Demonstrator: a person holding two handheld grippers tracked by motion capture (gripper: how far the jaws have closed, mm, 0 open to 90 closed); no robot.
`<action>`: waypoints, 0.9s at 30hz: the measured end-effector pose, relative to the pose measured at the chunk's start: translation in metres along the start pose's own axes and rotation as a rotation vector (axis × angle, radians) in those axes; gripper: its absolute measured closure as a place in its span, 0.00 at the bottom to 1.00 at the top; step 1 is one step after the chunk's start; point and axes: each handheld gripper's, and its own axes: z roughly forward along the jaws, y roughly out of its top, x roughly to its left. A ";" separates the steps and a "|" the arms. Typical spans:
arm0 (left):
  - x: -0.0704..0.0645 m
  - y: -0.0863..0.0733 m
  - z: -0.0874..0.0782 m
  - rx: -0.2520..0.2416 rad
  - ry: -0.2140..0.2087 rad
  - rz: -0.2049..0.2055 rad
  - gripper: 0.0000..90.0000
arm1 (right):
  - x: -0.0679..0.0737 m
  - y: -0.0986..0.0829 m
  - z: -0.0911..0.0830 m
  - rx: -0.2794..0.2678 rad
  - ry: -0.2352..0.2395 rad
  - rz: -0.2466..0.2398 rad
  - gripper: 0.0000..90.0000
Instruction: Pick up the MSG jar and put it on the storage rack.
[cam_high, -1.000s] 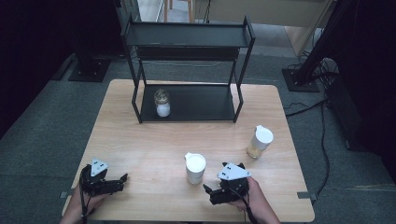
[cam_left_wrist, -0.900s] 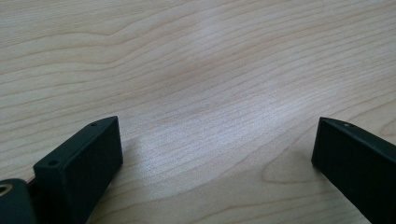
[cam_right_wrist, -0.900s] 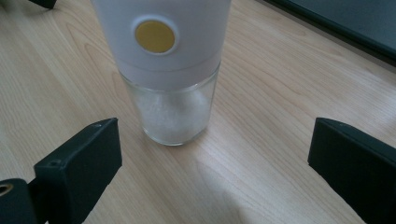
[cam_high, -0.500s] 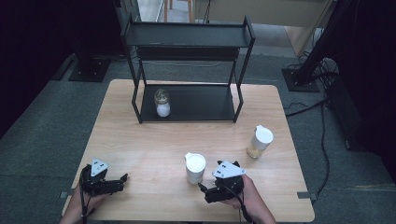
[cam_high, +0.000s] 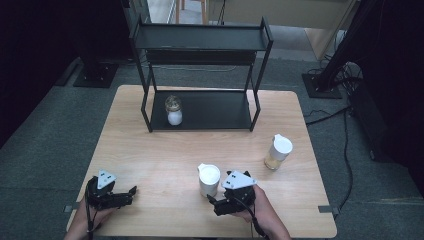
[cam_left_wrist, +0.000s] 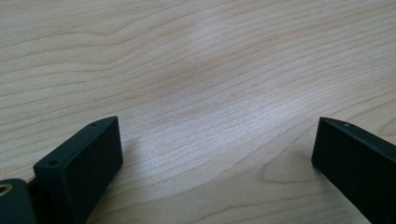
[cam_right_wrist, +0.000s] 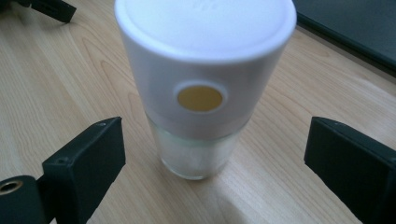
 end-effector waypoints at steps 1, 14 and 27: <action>0.000 0.000 0.000 0.000 0.000 0.000 0.02 | 0.001 0.001 0.001 -0.001 0.002 0.004 0.06; 0.000 0.000 0.000 0.000 -0.001 0.001 0.02 | 0.004 0.011 0.009 -0.004 0.003 0.004 0.09; 0.000 0.000 0.000 -0.001 -0.003 0.002 0.02 | 0.007 0.022 0.020 0.017 0.022 -0.010 0.17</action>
